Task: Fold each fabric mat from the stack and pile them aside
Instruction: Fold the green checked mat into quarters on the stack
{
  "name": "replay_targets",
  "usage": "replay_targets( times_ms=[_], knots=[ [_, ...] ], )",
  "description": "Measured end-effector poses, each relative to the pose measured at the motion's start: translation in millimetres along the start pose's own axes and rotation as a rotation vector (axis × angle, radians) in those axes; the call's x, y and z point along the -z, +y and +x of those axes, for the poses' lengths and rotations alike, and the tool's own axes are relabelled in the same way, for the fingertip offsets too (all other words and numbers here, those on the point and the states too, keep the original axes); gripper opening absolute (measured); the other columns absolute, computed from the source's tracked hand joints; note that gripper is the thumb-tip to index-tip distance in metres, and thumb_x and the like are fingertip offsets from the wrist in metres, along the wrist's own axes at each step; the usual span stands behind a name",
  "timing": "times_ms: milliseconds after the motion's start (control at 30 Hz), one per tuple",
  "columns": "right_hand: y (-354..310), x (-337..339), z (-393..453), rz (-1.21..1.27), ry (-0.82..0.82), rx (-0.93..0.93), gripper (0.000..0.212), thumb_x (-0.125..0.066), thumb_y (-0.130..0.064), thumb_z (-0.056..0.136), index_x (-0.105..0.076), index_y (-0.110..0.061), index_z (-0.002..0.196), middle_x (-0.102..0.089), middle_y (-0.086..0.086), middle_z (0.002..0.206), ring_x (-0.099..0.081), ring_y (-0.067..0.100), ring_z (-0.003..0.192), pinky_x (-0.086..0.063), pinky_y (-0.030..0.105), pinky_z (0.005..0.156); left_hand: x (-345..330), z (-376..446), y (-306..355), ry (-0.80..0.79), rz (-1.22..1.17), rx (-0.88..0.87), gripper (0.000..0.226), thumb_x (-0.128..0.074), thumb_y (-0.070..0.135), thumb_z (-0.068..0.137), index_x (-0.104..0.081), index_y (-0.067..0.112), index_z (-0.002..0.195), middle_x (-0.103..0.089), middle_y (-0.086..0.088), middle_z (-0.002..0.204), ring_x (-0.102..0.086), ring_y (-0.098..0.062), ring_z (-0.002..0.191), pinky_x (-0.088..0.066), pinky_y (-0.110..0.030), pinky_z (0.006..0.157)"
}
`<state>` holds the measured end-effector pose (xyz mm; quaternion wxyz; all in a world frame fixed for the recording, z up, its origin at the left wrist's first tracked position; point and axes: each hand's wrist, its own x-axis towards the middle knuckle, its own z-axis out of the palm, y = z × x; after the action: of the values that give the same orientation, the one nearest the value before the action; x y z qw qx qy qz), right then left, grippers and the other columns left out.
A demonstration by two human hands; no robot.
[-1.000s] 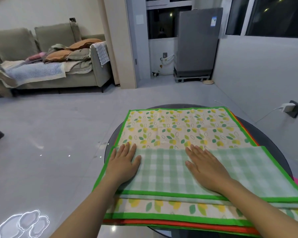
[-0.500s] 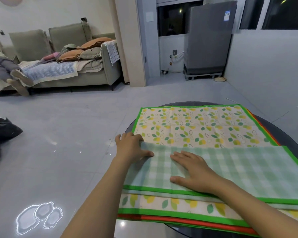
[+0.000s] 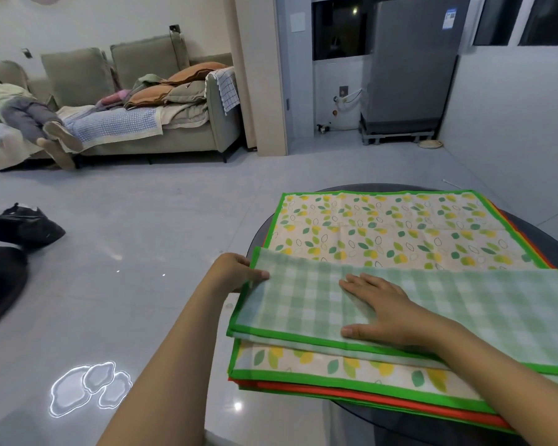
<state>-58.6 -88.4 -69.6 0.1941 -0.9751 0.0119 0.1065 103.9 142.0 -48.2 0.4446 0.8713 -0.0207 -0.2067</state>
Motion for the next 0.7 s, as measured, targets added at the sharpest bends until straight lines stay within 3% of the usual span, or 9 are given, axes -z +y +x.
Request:
replay_targets(
  times_ms=[167,333,433,567,700],
  knots=[
    [-5.4,5.9,-5.8,0.023,-0.017,-0.008,0.089,-0.056,-0.063,0.079,-0.007,-0.037,0.148,0.000,-0.016,0.156,0.004,0.008,0.144,-0.003,0.031,0.116,8.0,-10.7,8.4,0.029,-0.206,0.007,0.029,-0.084,0.014,0.067,-0.062,0.003,0.082,-0.066,-0.008,0.077,-0.063,-0.018,0.064,-0.051,-0.022,0.052],
    [-1.0,3.1,-7.3,0.047,-0.003,0.019,0.090,-0.056,-0.065,0.078,-0.007,-0.037,0.148,0.000,-0.016,0.156,0.005,0.007,0.144,-0.001,0.030,0.116,13.9,-21.0,22.7,-0.096,-0.412,0.006,0.039,-0.077,0.018,0.076,-0.065,-0.005,0.105,-0.068,-0.019,0.106,-0.065,-0.028,0.084,-0.059,-0.033,0.073],
    [9.2,3.6,-13.3,0.098,0.006,0.032,0.090,-0.058,-0.066,0.075,-0.012,-0.039,0.147,-0.003,-0.017,0.156,0.002,0.004,0.143,-0.005,0.030,0.116,12.6,-28.9,34.8,-0.221,-0.526,-0.003,0.034,-0.069,0.026,0.083,-0.063,-0.003,0.101,-0.060,-0.019,0.104,-0.049,-0.027,0.077,-0.056,-0.028,0.070],
    [21.1,10.4,-28.3,0.191,0.100,0.009,0.079,-0.059,-0.064,0.076,-0.024,-0.040,0.143,-0.023,-0.015,0.151,-0.019,0.005,0.139,-0.020,0.026,0.113,-0.2,-39.5,56.4,-0.300,-0.615,0.001,0.033,-0.065,0.034,0.084,-0.064,0.002,0.093,-0.065,-0.013,0.085,-0.065,-0.022,0.063,-0.057,-0.028,0.056],
    [33.6,24.7,-47.2,0.382,0.208,-0.042,0.069,-0.054,-0.070,0.065,-0.045,-0.044,0.128,-0.050,-0.017,0.128,-0.051,-0.002,0.110,-0.043,0.018,0.092,-29.8,-54.2,82.5,-0.339,-0.667,-0.094,0.028,-0.063,0.031,0.087,-0.062,0.004,0.083,-0.065,-0.005,0.059,-0.061,-0.015,0.048,-0.050,-0.021,0.046]
  ],
)
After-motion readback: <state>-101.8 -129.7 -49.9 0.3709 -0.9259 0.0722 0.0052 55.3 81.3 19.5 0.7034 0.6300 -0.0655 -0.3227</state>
